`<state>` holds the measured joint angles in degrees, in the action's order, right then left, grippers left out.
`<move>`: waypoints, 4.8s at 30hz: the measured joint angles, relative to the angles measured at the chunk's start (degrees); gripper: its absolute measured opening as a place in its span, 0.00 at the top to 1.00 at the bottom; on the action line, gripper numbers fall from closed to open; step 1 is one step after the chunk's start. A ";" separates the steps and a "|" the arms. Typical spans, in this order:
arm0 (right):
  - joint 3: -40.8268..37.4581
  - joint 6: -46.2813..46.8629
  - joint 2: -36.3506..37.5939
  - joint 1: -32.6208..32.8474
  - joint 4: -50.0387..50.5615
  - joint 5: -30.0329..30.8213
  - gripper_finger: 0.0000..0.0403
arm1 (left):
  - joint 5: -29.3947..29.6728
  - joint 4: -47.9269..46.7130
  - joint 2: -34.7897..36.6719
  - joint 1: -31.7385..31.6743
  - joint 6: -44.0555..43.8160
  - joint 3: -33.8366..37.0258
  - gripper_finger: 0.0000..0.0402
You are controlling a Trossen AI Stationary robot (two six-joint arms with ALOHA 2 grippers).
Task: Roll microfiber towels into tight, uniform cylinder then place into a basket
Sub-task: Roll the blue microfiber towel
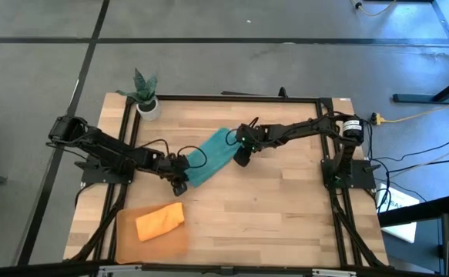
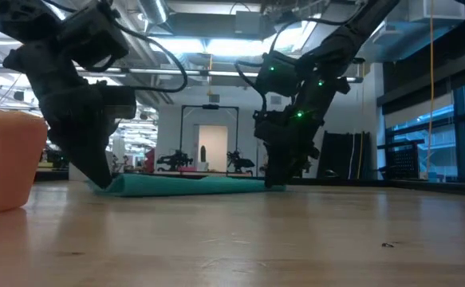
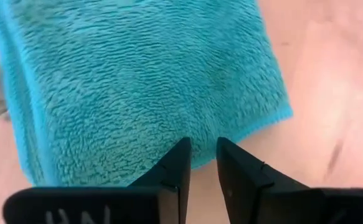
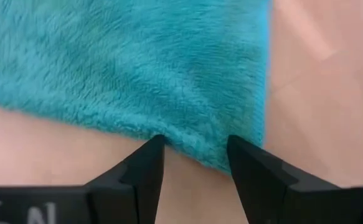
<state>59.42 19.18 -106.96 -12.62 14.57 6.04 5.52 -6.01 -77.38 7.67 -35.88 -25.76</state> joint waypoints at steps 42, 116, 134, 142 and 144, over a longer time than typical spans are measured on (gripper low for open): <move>13.18 -12.10 -13.73 6.10 -14.78 -18.66 0.56 | 7.60 -3.22 -1.09 1.96 0.03 -0.70 0.83; 13.32 -45.00 -10.40 17.83 0.72 -5.03 0.56 | 8.76 6.63 11.08 4.77 7.52 -0.94 0.83; 13.29 -37.08 -10.90 17.28 -0.29 -8.70 0.97 | 6.88 3.00 10.97 4.86 12.35 -0.94 0.83; 13.35 -27.61 -10.80 15.64 -1.17 -13.46 0.98 | 6.80 2.50 10.96 6.39 19.98 -0.94 0.83; 13.38 -25.32 -10.78 15.09 -1.07 -15.34 0.99 | 6.82 2.47 10.95 7.05 20.00 -0.94 0.83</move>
<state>72.79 -6.14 -117.74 2.48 13.50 -9.30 12.34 -3.54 -66.43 14.72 -15.88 -26.70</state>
